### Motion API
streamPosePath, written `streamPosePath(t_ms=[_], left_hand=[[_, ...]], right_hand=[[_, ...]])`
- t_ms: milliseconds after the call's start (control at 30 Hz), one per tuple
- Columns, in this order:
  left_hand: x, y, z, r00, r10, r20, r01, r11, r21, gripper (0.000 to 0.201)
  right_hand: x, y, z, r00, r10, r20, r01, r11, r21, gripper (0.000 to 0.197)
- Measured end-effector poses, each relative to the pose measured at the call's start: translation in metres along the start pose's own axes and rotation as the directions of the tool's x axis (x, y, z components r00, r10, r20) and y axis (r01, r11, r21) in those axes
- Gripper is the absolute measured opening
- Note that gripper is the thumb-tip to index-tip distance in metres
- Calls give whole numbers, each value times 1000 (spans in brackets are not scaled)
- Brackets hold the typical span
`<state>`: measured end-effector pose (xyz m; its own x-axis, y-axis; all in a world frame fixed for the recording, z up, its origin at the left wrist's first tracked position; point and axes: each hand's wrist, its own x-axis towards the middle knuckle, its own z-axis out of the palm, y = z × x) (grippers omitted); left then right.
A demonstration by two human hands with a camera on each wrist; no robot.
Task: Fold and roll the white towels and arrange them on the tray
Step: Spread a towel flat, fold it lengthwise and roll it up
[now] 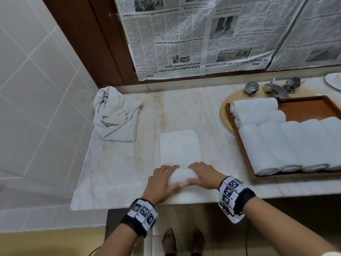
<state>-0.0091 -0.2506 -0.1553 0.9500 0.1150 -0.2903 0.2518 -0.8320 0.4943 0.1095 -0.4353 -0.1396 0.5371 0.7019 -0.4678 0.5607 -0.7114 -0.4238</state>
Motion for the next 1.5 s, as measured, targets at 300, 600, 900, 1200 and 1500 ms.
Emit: streamPosePath(t_ms=[300,600,900,1200,1500], left_hand=[[33,-7,-18,991,-26,131,56,973,-224,65],[3,11,-2,1000,10,-11,-9,987,158,80],[31,-3,-19,964,-54,261,79,993,-83,87],[2,11,2,998,40,-49,-35,993,110,80],[37,0,-29,965,16,262,29,986,-167,67]], right_hand=[[-7,-8,31,928,-79,-364,-32,956,-291,79],[8,2,-9,1000,-15,16,15,1000,-13,67],[-21,7,30,918,-173,-357,60,951,-305,81],[5,10,-8,999,-24,-36,24,1000,-1,68],[-23,-1,20,933,-67,-352,-20,972,-236,72]])
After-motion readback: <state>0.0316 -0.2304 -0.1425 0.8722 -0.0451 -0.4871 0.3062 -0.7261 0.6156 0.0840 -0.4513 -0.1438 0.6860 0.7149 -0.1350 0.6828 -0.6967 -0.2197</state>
